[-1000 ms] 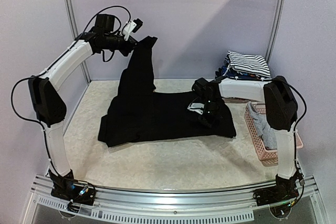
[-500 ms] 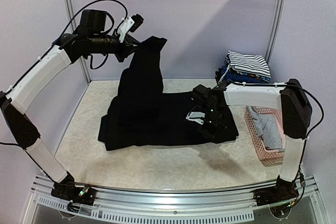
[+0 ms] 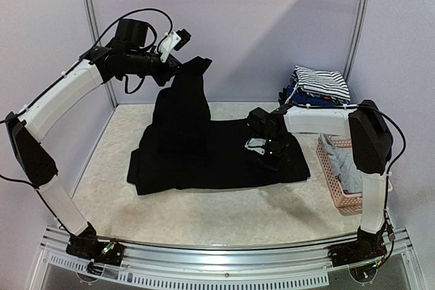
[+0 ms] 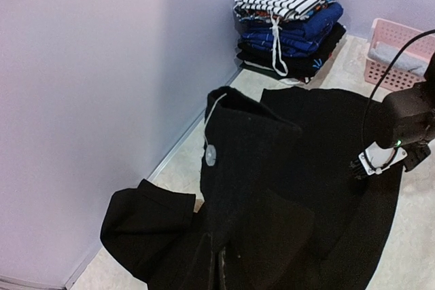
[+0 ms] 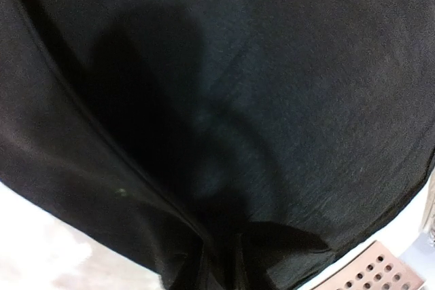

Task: Fold and stack the mixed laundry pile
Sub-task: Fold the flattened shirt at the center of the board.

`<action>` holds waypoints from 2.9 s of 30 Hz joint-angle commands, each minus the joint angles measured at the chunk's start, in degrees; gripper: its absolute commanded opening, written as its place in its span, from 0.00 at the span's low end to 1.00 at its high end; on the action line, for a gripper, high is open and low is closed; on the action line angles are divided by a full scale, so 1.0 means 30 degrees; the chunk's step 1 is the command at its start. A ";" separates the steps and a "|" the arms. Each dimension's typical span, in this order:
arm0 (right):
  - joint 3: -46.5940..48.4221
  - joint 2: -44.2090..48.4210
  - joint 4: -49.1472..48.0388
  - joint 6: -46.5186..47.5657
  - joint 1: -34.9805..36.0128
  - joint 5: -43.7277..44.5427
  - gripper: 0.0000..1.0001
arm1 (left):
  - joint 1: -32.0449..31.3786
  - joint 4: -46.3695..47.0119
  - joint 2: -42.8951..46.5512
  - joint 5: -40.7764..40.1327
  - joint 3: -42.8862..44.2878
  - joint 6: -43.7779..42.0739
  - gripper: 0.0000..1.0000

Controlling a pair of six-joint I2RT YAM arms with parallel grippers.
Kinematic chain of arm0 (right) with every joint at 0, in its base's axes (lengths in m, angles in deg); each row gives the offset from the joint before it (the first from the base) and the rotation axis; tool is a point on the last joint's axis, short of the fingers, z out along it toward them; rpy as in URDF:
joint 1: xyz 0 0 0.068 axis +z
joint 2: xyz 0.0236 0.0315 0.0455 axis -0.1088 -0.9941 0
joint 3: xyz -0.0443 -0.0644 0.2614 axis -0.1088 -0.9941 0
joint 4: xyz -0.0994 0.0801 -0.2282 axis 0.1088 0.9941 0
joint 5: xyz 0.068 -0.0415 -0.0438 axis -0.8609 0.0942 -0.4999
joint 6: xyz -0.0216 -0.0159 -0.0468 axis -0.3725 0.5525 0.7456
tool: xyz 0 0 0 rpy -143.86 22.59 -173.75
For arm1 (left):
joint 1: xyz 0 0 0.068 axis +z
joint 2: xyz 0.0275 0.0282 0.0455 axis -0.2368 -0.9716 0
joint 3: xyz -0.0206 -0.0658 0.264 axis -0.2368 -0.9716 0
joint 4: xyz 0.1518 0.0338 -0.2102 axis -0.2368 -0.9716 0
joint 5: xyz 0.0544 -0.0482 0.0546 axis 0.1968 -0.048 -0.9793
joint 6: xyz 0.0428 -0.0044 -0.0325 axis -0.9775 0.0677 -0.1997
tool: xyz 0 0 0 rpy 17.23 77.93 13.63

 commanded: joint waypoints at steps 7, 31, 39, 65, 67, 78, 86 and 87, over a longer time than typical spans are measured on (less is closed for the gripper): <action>-0.0280 0.1063 -0.2253 -0.1393 -0.0763 0.1719 0.62 | 0.0595 0.0841 -0.1938 -0.1145 0.0907 0.1205 0.00; -0.8547 0.7423 -0.7611 -1.0480 -0.1950 0.0444 0.59 | -0.0661 0.2155 -0.2030 0.0082 0.1202 0.5815 0.00; -1.1316 0.8843 -0.8769 -1.2925 -0.3448 -0.0728 0.55 | -0.1653 0.2629 -0.2093 -0.0219 0.0123 0.6688 0.00; -0.9259 0.6221 -0.6416 -1.3209 -0.3846 0.2923 0.50 | -0.3118 0.3775 -0.1080 -0.0602 -0.2522 0.7676 0.00; -0.9533 0.7288 -0.7407 -1.2801 -0.3853 0.1657 0.52 | -0.3319 0.3967 -0.0994 -0.0591 -0.2612 0.8203 0.00; -1.1450 1.4264 -1.3103 -1.3334 -0.3865 -0.4366 0.62 | -0.4516 0.6429 -0.2308 -0.2087 -0.3685 1.1340 0.01; -1.3593 1.5645 -1.5241 -1.4948 -0.3845 -0.6019 0.63 | -0.5917 0.9175 -0.4172 -0.3388 -0.4451 1.3650 0.01; -1.3824 1.5726 -1.5307 -1.5032 -0.3848 -0.5967 0.63 | -0.6164 0.9354 -0.4496 -0.3467 -0.4407 1.3820 0.01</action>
